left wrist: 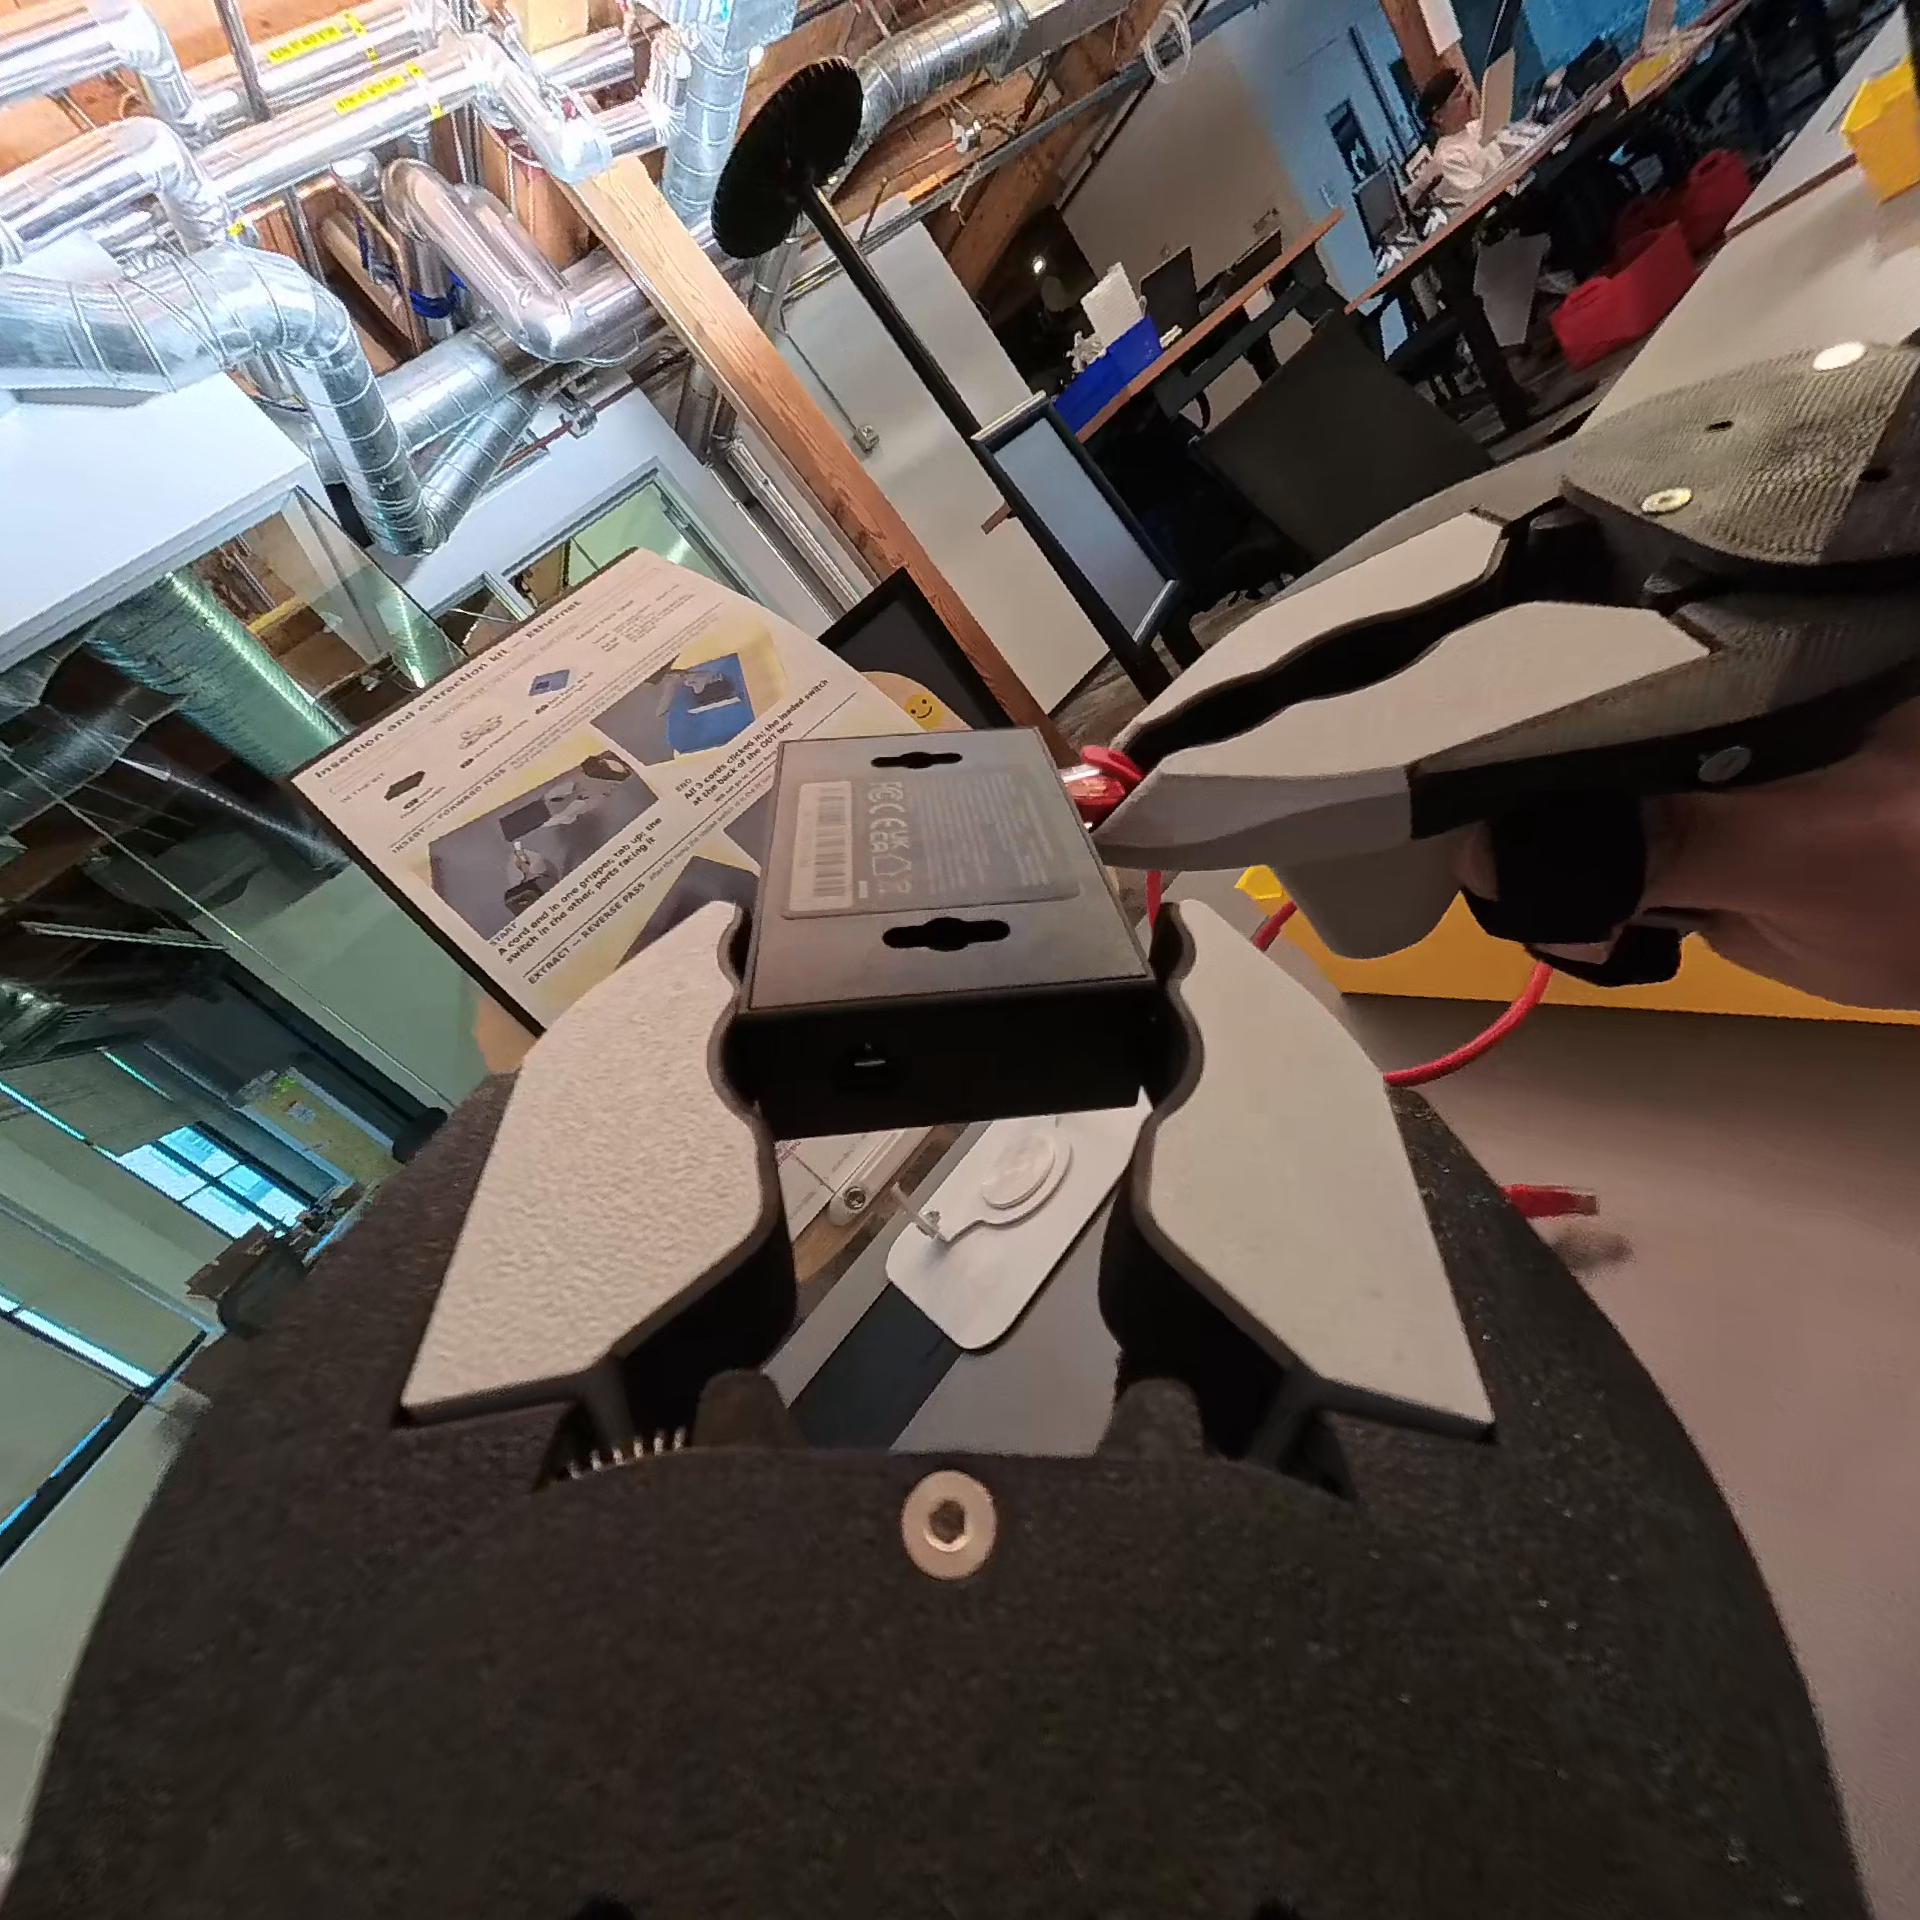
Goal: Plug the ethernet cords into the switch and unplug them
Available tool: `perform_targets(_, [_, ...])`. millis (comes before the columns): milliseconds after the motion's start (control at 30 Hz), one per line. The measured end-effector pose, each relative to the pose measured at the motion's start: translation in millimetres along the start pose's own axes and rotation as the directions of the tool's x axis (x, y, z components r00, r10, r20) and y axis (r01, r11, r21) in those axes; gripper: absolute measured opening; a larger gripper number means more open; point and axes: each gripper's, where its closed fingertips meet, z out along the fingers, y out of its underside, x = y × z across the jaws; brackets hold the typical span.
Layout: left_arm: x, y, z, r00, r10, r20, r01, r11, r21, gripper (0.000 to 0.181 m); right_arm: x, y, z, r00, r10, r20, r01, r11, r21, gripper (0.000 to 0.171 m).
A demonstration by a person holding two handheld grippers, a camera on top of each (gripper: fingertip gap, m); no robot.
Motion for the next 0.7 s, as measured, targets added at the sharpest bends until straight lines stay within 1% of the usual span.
perform_targets(167, [1,5,0,0.999,0.043,-0.006,-0.043,0.998,-0.038,0.072,0,7,2,1.0,0.017,0.004,-0.017,0.998,-0.054,0.013])
perform_targets(233, [5,7,-1,0.998,0.025,-0.052,-0.027,0.998,-0.048,0.069,1,9,3,1.0,0.024,-0.003,-0.024,0.997,-0.067,0.013])
perform_targets(300, [5,6,0,0.999,-0.005,-0.054,0.003,0.999,-0.04,0.069,3,8,2,1.0,0.024,-0.006,-0.024,0.998,-0.058,0.013])
perform_targets(433, [4,0,1,1.0,-0.017,-0.021,0.017,1.0,-0.011,0.069,5,4,1,1.0,0.011,-0.004,-0.011,0.999,-0.048,0.013])
perform_targets(533, [4,-8,1,0.999,-0.05,0.001,0.05,0.997,0.052,0.069,6,-3,-1,1.0,-0.002,0.001,0.002,1.0,-0.023,0.014])
perform_targets(633, [0,-8,1,0.997,-0.053,0.053,0.05,0.996,0.069,0.069,9,-8,-4,0.999,-0.038,-0.037,0.037,0.999,-0.019,0.013])
perform_targets(700, [-12,-13,-4,0.988,-0.064,0.139,0.047,0.991,0.122,0.063,8,-9,-4,0.999,-0.033,-0.038,0.033,0.999,-0.015,0.013])
